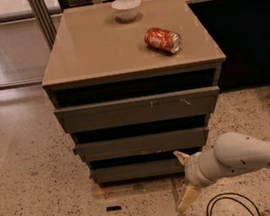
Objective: Open top drawer
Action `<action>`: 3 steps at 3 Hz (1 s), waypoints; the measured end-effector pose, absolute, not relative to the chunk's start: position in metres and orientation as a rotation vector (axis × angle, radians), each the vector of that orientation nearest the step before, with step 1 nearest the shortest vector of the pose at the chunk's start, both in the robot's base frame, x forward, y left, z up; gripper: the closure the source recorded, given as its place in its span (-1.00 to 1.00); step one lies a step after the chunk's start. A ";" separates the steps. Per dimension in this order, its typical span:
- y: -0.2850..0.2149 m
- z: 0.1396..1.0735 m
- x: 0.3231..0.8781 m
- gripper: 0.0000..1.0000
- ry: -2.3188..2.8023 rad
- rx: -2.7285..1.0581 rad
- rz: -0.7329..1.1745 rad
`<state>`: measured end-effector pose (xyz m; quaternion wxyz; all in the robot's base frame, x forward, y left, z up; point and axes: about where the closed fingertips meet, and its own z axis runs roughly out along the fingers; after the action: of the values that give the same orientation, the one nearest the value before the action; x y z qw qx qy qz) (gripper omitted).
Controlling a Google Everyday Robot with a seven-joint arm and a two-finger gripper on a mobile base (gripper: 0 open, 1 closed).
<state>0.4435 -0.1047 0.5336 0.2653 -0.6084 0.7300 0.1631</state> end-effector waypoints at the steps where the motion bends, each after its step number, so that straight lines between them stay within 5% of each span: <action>1: -0.104 0.532 0.457 -1.00 1.990 -1.582 0.392; 3: -0.103 0.519 0.471 -1.00 1.953 -1.535 0.448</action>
Offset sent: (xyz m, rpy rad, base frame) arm 0.0108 0.0011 -0.0046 0.0041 -0.0217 -0.0559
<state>0.4707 -0.1034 0.5189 0.3036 -0.5795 0.7372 0.1690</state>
